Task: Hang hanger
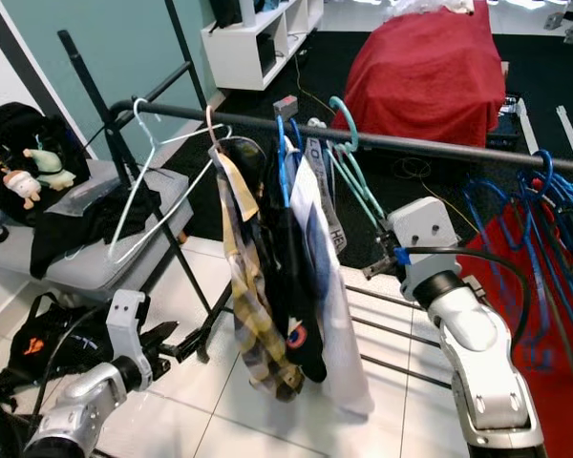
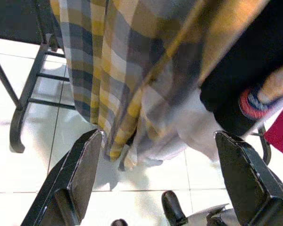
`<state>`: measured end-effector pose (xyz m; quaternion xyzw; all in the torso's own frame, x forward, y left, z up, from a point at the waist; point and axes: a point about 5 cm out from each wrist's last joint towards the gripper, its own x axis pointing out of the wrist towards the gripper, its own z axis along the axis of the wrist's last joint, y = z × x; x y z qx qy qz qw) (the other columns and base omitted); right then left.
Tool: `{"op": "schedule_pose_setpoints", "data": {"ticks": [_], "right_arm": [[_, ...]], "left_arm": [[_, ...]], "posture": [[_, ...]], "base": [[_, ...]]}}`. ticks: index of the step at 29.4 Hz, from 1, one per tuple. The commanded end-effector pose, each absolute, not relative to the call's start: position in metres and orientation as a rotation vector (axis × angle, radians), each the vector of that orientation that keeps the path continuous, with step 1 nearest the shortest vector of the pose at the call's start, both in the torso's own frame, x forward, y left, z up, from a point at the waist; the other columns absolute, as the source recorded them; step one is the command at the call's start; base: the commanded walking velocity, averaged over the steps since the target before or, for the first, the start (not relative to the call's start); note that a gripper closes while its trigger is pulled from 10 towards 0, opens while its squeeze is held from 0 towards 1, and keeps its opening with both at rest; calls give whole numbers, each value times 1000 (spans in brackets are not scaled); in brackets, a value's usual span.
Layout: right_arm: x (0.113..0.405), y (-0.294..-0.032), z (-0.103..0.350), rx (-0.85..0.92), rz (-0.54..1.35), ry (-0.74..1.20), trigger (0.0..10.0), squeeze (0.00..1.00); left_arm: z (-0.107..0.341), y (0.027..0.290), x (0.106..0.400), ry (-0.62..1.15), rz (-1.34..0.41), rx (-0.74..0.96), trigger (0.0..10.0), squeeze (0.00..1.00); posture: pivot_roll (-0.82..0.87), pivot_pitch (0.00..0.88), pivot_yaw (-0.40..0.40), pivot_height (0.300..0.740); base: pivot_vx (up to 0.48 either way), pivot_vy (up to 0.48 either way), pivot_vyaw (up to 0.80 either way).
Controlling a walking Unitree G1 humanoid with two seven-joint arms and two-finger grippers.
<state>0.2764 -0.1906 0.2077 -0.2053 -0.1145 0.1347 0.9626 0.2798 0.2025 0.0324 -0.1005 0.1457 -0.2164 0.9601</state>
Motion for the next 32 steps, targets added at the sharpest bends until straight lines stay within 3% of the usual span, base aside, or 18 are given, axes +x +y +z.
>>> {"op": "schedule_pose_setpoints", "data": {"ticks": [1, 18, 32], "right_arm": [[273, -190, 203, -432, 280, -211, 10000, 0], [269, -188, 203, -429, 259, -215, 10000, 0], [263, -176, 267, -384, 282, -477, 10000, 0]], "left_arm": [[25, 205, 273, 338, -442, -190, 10000, 0], [25, 198, 269, 337, -502, -212, 10000, 0], [59, 191, 282, 207, -629, -282, 10000, 0]], "posture": [[-114, 98, 84, 740], [-119, 101, 83, 740], [-116, 103, 89, 740]], "base": [[-349, 0, 0], [-341, 0, 0], [-269, 0, 0]]}}
